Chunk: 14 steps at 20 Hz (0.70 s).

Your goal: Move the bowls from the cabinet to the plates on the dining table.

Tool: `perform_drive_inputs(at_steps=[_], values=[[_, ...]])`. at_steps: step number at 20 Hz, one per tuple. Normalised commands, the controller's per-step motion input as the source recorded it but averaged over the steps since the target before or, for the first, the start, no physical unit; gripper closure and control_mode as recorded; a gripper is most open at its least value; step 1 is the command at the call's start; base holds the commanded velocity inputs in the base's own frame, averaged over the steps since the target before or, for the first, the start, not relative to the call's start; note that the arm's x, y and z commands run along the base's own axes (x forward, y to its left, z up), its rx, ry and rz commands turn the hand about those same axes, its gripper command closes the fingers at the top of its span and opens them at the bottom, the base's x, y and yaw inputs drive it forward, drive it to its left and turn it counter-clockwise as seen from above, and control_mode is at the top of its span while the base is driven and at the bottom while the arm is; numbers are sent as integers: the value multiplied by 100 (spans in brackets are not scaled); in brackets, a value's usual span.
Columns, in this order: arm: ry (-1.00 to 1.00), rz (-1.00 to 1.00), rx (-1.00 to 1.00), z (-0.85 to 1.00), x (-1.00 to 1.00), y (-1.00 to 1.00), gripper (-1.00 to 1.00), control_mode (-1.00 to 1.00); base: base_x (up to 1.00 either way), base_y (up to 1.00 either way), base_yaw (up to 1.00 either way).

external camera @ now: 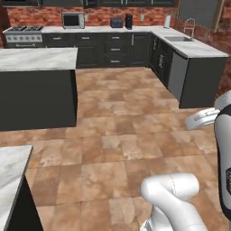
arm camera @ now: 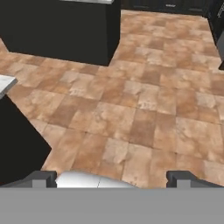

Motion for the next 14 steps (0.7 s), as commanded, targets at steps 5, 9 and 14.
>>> perform_drive_inputs(at_steps=[5,9,14], values=[[0,0,0,0,0,0,-100,100,100,-33,2],[0,0,0,0,0,0,-100,100,100,-35,2],[0,0,0,0,0,0,-100,100,100,-38,2]])
